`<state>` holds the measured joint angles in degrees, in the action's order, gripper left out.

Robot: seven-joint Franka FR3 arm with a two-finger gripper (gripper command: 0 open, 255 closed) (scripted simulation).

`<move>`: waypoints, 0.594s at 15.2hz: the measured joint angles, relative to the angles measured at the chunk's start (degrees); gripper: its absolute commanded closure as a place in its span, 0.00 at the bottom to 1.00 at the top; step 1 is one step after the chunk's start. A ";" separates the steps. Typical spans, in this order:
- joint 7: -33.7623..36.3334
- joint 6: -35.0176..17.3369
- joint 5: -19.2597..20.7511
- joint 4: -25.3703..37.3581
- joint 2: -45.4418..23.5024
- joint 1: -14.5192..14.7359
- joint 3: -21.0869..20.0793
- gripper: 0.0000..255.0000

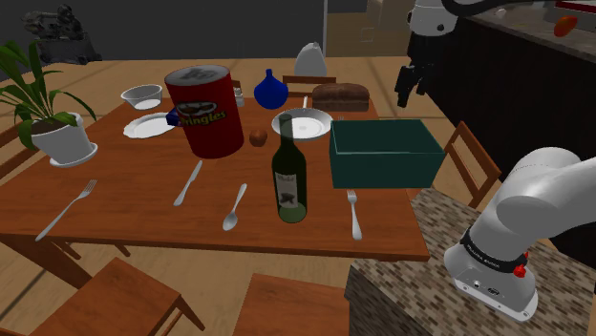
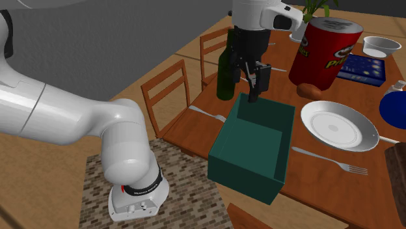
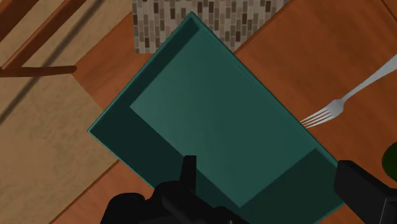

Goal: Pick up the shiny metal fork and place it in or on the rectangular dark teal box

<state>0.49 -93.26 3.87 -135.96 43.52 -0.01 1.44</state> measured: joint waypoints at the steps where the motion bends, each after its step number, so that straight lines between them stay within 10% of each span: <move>1: 0.00 0.00 0.00 0.00 0.00 0.00 0.00 0.00; 9: 15.71 -5.95 -7.08 -10.28 1.81 -0.45 -6.83 0.00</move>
<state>16.19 -99.21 -3.21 -146.23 45.33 -0.47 -5.39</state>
